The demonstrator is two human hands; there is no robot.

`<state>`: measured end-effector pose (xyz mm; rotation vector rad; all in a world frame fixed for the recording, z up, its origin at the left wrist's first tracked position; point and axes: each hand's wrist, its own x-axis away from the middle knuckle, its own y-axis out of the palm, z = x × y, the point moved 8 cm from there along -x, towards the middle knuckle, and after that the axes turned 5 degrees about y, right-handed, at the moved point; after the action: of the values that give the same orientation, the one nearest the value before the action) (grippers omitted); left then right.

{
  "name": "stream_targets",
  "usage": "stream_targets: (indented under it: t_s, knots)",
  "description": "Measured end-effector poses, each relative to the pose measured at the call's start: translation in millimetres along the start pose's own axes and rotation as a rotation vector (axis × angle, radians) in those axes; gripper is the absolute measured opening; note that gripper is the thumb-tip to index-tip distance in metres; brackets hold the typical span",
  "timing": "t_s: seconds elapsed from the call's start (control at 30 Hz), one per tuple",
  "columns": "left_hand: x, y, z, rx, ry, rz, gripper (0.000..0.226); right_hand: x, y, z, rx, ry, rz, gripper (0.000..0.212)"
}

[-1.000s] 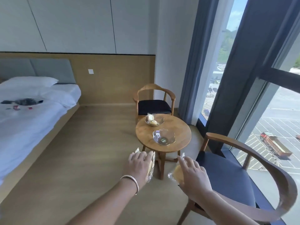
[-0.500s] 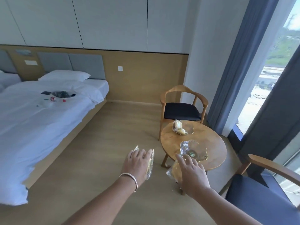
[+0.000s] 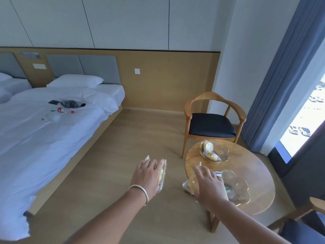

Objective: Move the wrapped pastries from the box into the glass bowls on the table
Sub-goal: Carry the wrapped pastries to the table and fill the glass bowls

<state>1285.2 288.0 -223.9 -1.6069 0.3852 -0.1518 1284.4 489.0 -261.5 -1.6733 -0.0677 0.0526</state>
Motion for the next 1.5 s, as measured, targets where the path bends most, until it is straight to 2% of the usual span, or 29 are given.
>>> stream_targets:
  t_s: [0.23,0.37,0.67,0.83,1.0,1.2,1.37,1.5]
  knots:
    - [-72.7,37.6,-41.5,0.018,0.051,-0.034,0.089,-73.0,23.8,-11.0,-0.005,0.048,-0.043,0.08]
    - [-133.5,65.5,-61.9,0.049,0.101,-0.056,0.073,-118.9,38.2,-6.3,-0.02,0.144,-0.077,0.081]
    - [-270.6,114.5,-58.6,0.133,0.436,-0.093,0.068,-184.8,57.7,28.7,-0.072,0.521,-0.145,0.085]
    - [-308.6,138.4,-13.6,0.136,0.627,-0.141,0.074,-173.5,63.9,66.7,-0.133,0.723,-0.172,0.088]
    - [-325.9,153.6,57.3,0.18,0.802,-0.164,0.065,-141.7,73.2,109.4,-0.258,0.904,-0.145,0.083]
    - [-333.6,177.6,156.8,0.152,1.007,-0.254,0.077,-106.9,96.7,167.9,-0.336,1.077,-0.155,0.096]
    - [-337.3,210.3,223.2,0.076,1.106,-0.339,0.076,-94.4,128.5,220.2,-0.424,1.15,-0.195,0.099]
    - [-332.7,243.7,263.5,0.013,1.16,-0.437,0.078,-95.2,164.2,248.4,-0.496,1.119,-0.271,0.102]
